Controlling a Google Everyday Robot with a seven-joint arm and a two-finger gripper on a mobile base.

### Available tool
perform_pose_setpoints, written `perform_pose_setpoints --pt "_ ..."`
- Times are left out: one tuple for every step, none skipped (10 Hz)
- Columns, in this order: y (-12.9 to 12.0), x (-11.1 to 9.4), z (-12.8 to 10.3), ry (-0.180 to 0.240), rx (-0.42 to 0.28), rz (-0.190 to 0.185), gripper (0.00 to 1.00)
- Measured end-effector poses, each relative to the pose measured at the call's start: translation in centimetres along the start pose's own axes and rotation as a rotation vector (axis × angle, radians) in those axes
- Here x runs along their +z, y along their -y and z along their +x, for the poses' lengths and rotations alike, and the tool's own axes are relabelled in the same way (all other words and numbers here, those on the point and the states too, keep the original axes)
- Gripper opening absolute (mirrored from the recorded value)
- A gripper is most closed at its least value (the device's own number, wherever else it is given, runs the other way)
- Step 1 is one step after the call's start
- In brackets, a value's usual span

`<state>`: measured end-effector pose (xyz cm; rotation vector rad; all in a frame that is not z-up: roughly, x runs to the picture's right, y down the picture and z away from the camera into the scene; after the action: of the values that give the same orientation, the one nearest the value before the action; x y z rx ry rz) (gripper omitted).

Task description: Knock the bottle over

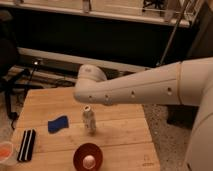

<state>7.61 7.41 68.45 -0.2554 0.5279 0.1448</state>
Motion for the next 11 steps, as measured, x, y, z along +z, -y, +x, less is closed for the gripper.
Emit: perform_pose_setpoints --pt "-3.0 1.5 2.3 -0.047 0.008 -0.036 0.04" --pt "-5.4 2.5 3.3 -0.058 0.018 -0.057 0.00" --pt "-7.4 3.3 3.6 -0.043 0.042 -0.066 0.00" --pt "-8.4 3.8 3.0 -0.005 0.072 -0.060 0.00" --pt "-8.5 3.9 1.4 0.053 0.108 -0.039 0.00" --pt "-8.1 3.9 0.1 0.095 0.131 -0.019 0.00" --pt "-7.1 3.9 -1.8 0.143 0.147 0.011 0.00" --pt "-6.3 4.1 -3.1 0.168 0.147 0.030 0.00" --pt "-5.4 4.6 -3.9 0.182 0.142 0.044 0.00" --pt "-4.7 5.2 -4.5 0.189 0.139 0.050 0.00" --pt "-3.9 6.0 -5.2 0.199 0.136 0.055 0.00"
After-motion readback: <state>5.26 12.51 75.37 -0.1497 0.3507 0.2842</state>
